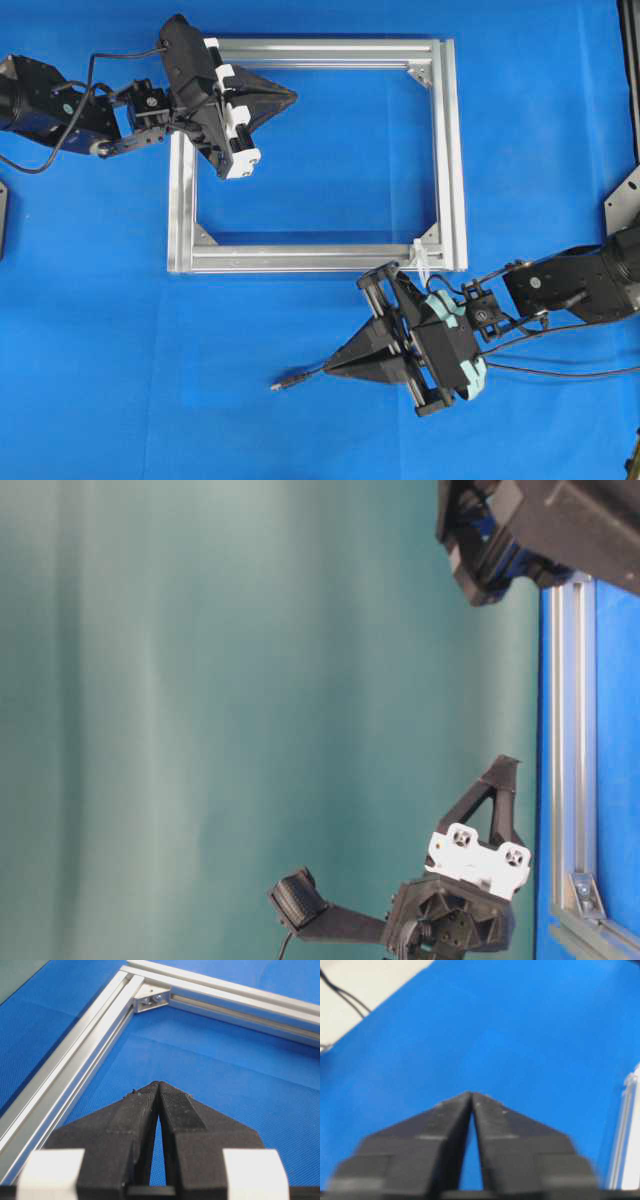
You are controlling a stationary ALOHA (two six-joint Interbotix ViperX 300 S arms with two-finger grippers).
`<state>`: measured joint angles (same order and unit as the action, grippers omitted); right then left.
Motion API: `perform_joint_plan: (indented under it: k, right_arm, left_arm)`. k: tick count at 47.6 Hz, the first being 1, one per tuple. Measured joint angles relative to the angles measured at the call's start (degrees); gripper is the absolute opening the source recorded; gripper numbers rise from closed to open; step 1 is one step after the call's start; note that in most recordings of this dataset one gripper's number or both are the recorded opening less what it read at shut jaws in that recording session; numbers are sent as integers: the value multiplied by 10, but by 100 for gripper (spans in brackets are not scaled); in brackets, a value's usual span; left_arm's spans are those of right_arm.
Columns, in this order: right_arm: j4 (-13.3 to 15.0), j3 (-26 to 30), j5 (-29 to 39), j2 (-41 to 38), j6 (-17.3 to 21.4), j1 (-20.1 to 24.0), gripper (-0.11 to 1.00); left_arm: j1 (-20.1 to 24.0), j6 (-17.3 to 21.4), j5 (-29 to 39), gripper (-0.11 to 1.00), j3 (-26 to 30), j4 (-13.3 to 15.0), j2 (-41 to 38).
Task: Insert the wire through the string loop located on the right side.
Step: 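Lower the right gripper onto the black USB cable and grasp it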
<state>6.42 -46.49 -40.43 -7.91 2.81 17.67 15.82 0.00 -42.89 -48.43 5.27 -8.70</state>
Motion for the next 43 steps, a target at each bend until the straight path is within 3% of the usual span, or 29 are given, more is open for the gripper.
perform_joint_plan:
  k: [11,13,17,43]
  right_arm:
    - [-1,-1,19,0,18,0,84]
    - [-3,0,21,-1,18,0,90]
    - [-10,-1,26,0,18,0,85]
    - [-74,20,18,-85,19,9,87]
  left_arm:
    - [1,1,0,0,-1,0,-1]
    - [0,1,0,0,0,0,0]
    - [0,1,0,0,-1,0,0]
    - [1,2,0,0,-5,-1,-1]
